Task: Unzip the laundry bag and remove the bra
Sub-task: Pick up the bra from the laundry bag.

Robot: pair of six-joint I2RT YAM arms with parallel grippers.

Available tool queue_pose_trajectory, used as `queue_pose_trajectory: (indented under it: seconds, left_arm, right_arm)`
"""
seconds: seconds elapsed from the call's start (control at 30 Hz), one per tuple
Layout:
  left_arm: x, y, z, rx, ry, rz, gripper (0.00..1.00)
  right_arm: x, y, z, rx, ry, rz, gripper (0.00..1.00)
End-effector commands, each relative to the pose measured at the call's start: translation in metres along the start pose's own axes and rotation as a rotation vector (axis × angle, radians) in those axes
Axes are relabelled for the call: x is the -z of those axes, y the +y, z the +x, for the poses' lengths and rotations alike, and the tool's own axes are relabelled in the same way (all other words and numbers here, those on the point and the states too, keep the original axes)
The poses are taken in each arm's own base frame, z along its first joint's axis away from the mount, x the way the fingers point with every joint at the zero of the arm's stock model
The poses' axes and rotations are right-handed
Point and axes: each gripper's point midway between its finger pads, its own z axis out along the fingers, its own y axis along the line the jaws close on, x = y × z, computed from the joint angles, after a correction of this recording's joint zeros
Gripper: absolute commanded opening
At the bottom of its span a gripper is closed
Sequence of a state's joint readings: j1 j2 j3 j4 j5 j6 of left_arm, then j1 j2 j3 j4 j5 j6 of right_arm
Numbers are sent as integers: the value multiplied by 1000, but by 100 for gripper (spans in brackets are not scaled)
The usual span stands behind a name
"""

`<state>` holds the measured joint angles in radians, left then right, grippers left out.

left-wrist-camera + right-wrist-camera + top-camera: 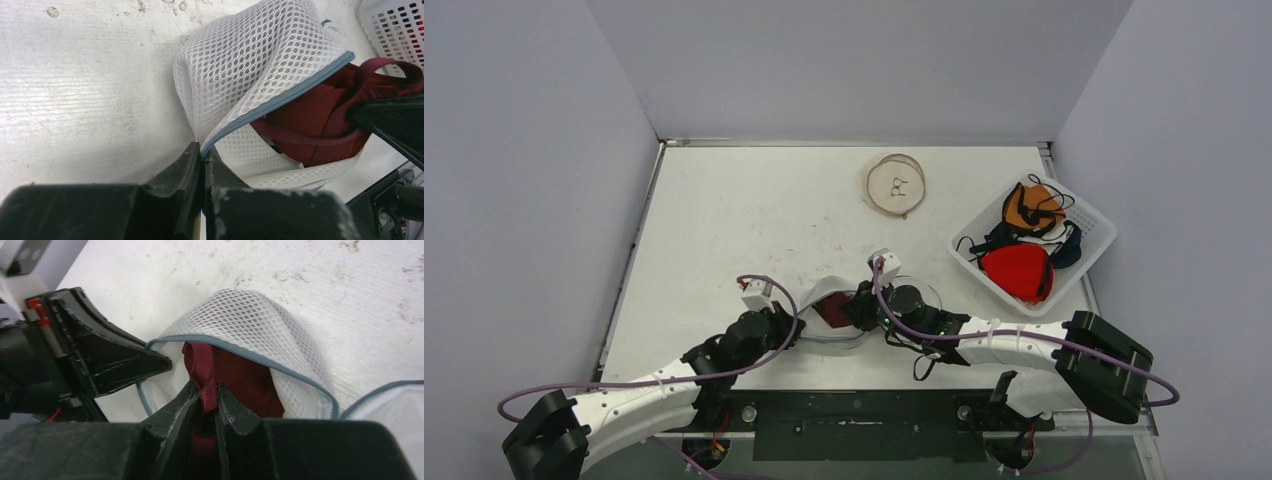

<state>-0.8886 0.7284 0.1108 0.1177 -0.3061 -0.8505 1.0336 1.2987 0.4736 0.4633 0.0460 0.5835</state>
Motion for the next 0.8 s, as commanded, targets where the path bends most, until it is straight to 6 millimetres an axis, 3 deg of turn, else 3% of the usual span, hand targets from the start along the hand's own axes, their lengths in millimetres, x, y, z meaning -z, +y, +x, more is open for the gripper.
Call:
queue_pose_trajectory:
  seconds: [0.0, 0.1, 0.37, 0.53, 0.77]
  left_arm:
    - [-3, -16, -11, -8, -30, 46, 0]
    - [-5, -17, -9, -8, -23, 48, 0]
    - [-8, -23, -7, -7, -11, 66, 0]
    - [-8, -27, -8, -8, -10, 71, 0]
    - [-7, -27, -8, -9, -10, 73, 0]
  right_arm:
    - [-1, 25, -18, -52, -55, -114, 13]
    - [-2, 27, -17, -50, -50, -125, 33]
    - [-7, 38, -5, 7, 5, -158, 62]
    - [-11, 50, 7, 125, 48, -136, 71]
    - [-11, 52, 13, 259, 41, -62, 80]
